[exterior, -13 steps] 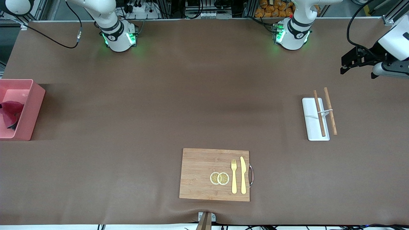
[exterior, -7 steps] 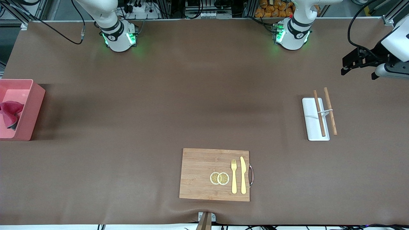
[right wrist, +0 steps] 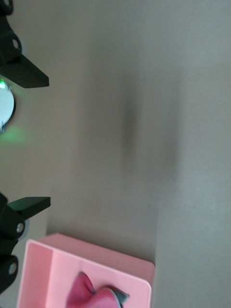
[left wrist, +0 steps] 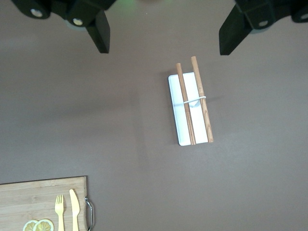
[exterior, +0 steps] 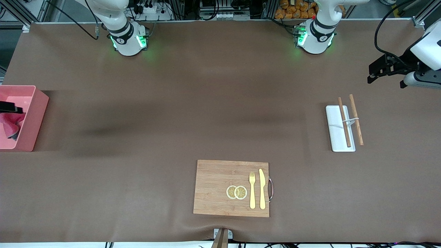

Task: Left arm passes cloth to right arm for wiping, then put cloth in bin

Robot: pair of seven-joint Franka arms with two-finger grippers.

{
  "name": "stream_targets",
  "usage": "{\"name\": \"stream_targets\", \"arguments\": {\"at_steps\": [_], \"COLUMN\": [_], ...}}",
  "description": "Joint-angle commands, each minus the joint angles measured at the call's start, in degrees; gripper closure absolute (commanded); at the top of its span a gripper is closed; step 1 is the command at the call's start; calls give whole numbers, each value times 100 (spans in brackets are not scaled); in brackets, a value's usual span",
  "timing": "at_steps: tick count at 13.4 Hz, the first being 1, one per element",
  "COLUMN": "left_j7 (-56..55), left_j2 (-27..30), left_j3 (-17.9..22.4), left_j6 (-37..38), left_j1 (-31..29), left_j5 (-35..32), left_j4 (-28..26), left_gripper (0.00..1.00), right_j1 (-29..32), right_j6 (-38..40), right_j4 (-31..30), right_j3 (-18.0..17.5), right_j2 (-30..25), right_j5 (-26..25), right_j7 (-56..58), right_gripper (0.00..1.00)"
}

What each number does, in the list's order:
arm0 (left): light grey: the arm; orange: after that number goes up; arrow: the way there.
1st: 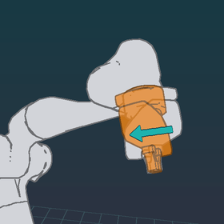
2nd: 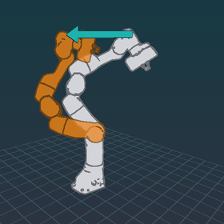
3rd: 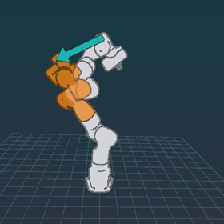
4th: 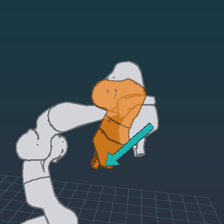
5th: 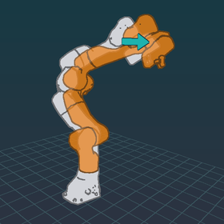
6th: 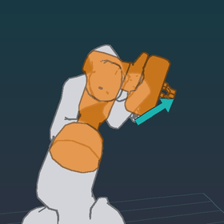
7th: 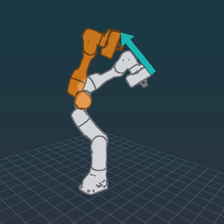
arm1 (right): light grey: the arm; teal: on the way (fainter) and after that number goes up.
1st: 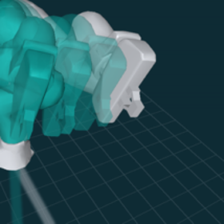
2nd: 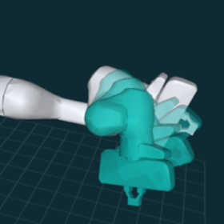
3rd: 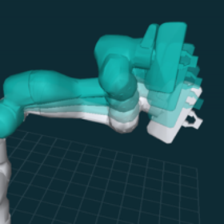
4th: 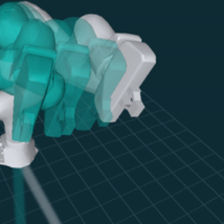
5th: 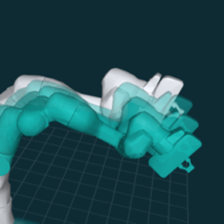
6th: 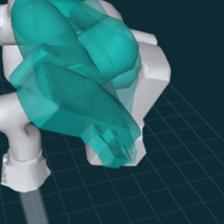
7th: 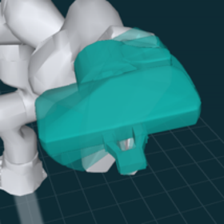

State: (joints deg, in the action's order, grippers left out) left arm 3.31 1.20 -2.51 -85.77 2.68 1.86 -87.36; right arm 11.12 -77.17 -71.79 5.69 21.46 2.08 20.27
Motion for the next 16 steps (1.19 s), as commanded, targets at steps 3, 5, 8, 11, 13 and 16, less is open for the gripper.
{"name": "stream_targets", "arguments": {"at_steps": [3, 5, 8, 11, 13, 16], "left_j7": [-6, 29, 38, 29, 29, 20], "left_j2": [-76, -155, -164, -156, -156, -156], "left_j3": [5, 40, 32, 23, 23, 14], "left_j6": [8, 8, 8, 8, 8, 8], "left_j1": [-30, -100, -92, -92, -83, -92], "left_j5": [16, 25, 16, 25, 16, 25], "left_j4": [131, 140, 149, 157, 157, 149], "left_gripper": [0, 0, 0, 0, 0, 0], "right_j1": [-584, -822, -717, -568, -568, -646], "right_j6": [307, 334, -94, -369, -325, -552], "right_j4": [-151, -317, -1167, -1759, -1882, -2129], "right_j3": [2, 2, 2, 2, 2, 2], "right_j2": [-581, -913, -1817, -2470, -2637, -2806], "right_j5": [151, 152, 152, 152, 152, 143], "right_j7": [-1813, -2402, -2449, -2423, -2422, -2440], "right_gripper": [0, 0, 0, 0, 0, 0]}}
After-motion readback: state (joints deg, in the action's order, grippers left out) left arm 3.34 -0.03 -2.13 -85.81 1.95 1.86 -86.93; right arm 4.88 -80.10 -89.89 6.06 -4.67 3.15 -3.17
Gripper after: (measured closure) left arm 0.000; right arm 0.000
